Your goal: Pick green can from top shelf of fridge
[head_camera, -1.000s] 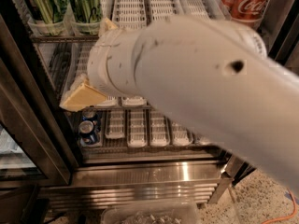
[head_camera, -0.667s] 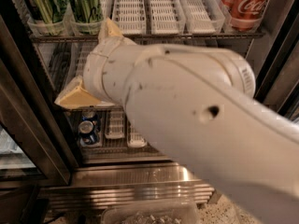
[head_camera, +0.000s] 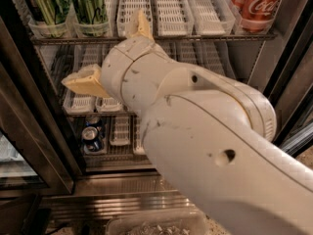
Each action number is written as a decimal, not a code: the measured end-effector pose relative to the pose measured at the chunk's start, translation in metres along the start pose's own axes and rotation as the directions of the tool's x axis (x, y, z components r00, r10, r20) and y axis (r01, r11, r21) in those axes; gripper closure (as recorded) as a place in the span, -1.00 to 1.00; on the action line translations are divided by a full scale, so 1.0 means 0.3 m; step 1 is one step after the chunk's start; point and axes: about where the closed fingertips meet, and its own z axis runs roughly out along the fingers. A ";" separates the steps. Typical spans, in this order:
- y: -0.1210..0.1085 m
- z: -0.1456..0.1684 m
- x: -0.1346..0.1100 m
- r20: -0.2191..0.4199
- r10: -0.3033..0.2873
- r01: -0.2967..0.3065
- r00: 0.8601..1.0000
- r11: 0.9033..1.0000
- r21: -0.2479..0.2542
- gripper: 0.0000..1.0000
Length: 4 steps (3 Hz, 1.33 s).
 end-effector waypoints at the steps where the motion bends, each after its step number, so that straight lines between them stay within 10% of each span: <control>1: -0.027 0.019 -0.009 0.035 0.090 -0.091 0.995 0.995 0.027 -1.00; 4: -0.023 0.078 -0.046 0.074 0.341 -0.344 0.937 0.938 0.029 -1.00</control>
Offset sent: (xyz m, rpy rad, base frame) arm 0.0490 0.0350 0.0022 0.2999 0.0888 -0.0571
